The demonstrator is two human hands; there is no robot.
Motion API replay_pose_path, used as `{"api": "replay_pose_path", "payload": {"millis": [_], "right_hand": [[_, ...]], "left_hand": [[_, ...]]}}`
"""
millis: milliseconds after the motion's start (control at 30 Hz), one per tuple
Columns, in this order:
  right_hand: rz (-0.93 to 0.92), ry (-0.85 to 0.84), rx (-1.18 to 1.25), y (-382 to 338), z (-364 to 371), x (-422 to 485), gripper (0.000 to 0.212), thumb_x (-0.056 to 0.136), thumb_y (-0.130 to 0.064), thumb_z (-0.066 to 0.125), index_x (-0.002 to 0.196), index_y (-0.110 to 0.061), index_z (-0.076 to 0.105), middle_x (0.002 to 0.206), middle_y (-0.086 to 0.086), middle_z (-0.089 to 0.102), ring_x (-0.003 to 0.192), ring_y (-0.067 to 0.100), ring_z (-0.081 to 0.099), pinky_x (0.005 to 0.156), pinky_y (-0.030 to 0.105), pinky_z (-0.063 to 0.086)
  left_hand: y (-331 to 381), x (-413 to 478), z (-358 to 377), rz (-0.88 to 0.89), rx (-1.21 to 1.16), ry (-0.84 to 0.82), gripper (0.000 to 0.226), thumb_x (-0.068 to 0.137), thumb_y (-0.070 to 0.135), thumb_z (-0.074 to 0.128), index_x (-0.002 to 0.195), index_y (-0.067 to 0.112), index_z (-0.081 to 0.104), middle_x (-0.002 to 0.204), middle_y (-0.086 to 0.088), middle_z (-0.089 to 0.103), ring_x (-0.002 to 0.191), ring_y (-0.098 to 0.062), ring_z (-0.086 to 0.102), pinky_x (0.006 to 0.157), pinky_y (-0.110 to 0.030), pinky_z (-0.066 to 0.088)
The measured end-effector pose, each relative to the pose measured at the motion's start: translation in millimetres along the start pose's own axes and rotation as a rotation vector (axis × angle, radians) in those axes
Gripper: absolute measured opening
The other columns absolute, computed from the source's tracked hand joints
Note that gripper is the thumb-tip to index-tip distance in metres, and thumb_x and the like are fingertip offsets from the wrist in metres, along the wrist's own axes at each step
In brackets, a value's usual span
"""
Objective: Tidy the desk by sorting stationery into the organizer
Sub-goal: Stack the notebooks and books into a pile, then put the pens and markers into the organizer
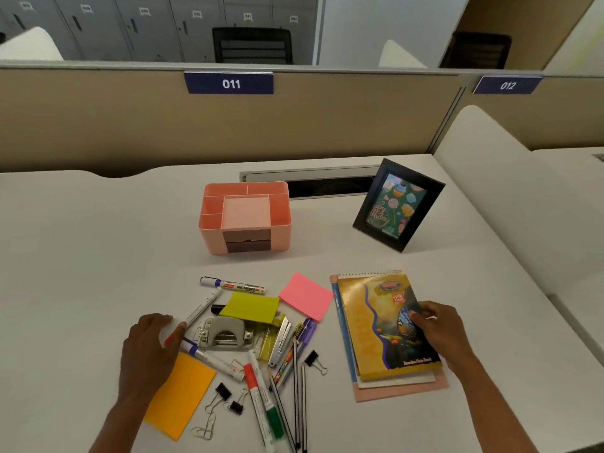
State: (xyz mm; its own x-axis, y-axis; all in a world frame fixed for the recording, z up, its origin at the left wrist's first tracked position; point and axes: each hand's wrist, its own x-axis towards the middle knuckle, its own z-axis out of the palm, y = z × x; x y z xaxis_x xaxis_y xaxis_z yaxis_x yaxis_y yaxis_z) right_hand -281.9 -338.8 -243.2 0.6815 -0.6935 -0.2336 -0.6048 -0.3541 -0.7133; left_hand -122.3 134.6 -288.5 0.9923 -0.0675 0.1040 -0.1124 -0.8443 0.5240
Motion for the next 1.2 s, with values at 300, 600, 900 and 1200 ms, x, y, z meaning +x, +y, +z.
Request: {"api": "replay_pose_path", "payload": {"millis": [300,600,900,1200], "right_hand": [[0.005,0.125,-0.329,-2,11,-3,0.017,0.085,-0.024,0.07,0.091,-0.008,0.069,0.097,0.012,0.069,0.087,0.029,0.063,0.066,0.028,0.042],[0.077,0.087,-0.478,-11,11,0,0.02,0.086,-0.034,0.067,0.09,-0.014,0.066,0.096,0.008,0.068,0.077,0.025,0.054,0.065,0.03,0.042],[-0.585,0.255,-0.036,-122,41,-36,0.012,0.089,-0.017,0.063,0.098,-0.009,0.064,0.094,0.005,0.061,0.075,0.02,0.059,0.067,0.031,0.047],[-1.019,-0.42,-0.343,-208,187,-69,0.033,0.095,-0.031,0.052,0.123,-0.016,0.06,0.121,-0.001,0.056,0.11,0.021,0.046,0.095,0.037,0.038]], "left_hand": [[6,2,0,-0.062,0.018,0.01,0.025,0.084,0.024,0.068,0.1,0.005,0.063,0.106,-0.012,0.06,0.095,-0.031,0.056,0.078,-0.044,0.045],[3,4,1,-0.031,0.005,0.026,0.02,0.081,0.02,0.071,0.094,0.006,0.064,0.099,-0.009,0.061,0.088,-0.028,0.058,0.073,-0.039,0.047],[3,8,-2,0.018,0.064,-0.056,0.011,0.084,0.031,0.067,0.092,0.023,0.067,0.098,0.006,0.057,0.088,-0.015,0.051,0.072,-0.03,0.041],[4,13,-6,0.069,0.055,-0.065,0.006,0.088,0.024,0.063,0.094,0.023,0.065,0.09,0.004,0.063,0.08,-0.015,0.055,0.071,-0.029,0.041]]}}
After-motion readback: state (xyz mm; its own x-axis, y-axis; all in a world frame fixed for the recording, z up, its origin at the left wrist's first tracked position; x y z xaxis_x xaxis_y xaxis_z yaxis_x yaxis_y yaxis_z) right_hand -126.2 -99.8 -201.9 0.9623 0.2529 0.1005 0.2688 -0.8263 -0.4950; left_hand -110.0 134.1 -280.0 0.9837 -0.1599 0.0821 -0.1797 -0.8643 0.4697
